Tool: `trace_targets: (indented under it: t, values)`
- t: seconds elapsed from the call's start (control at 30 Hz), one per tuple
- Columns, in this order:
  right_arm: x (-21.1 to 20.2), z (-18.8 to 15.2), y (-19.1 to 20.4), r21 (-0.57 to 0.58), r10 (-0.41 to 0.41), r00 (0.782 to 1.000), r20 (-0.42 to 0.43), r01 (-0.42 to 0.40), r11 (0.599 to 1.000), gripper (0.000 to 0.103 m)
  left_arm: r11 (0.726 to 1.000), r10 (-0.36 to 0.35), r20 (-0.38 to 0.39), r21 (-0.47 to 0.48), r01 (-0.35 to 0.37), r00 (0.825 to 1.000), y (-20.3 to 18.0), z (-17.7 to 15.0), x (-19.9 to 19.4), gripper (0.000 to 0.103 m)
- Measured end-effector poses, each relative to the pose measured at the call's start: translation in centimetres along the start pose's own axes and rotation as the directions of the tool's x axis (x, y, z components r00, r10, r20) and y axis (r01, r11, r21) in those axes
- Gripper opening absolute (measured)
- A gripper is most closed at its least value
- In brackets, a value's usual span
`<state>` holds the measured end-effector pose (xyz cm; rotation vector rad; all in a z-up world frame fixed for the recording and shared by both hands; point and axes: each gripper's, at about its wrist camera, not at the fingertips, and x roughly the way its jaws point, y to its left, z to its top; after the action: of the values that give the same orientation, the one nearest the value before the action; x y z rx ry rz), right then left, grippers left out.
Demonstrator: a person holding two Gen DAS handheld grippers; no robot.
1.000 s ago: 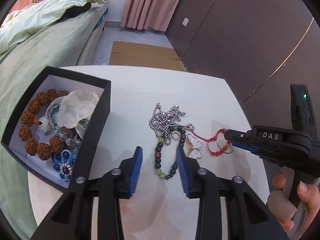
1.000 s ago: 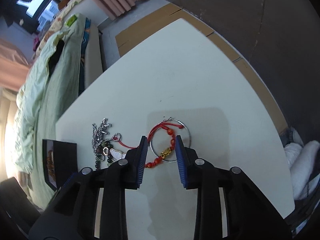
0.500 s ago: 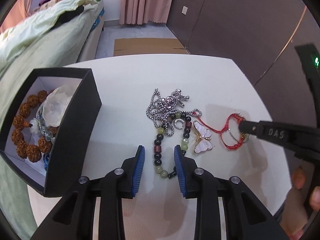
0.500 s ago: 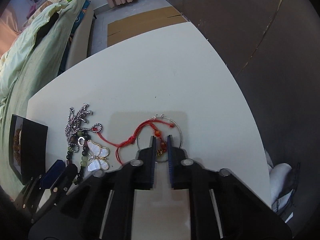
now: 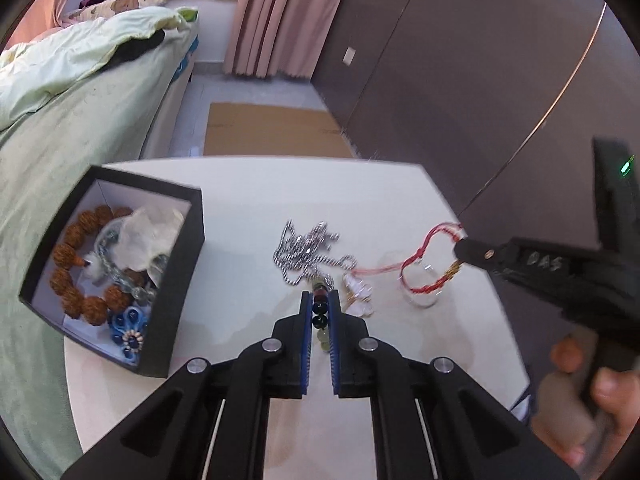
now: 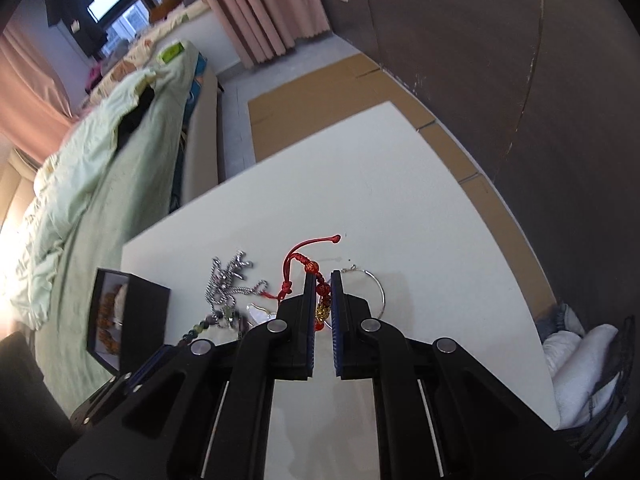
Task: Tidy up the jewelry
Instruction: 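Carry the bead strand and red bracelet into the black box and release both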
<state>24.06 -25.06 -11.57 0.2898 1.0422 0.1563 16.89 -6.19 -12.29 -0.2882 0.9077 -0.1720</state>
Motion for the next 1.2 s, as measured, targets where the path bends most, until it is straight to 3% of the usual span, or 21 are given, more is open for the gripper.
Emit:
trace_targets:
  t: [0.33, 0.7, 1.2]
  values:
    - [-2.0, -0.8, 1.0, -0.001, 0.098, 0.994, 0.054, -0.099, 0.995, 0.008, 0.998, -0.044, 0.124, -0.043, 0.05, 0.991, 1.7, 1.6, -5.9, 0.005]
    - [-4.3, -1.8, 4.2, -0.046, 0.245, 0.959, 0.141, -0.241, 0.969, 0.008, 0.993, -0.023, 0.235, -0.111, 0.05, 0.972, 5.6, 3.1, -10.9, 0.005]
    - [-3.8, -2.6, 7.8, -0.065, 0.356, 0.925, 0.132, -0.351, 0.934, 0.008, 0.979, -0.003, 0.261, -0.198, 0.056, 0.965, 9.8, 3.8, -12.9, 0.005]
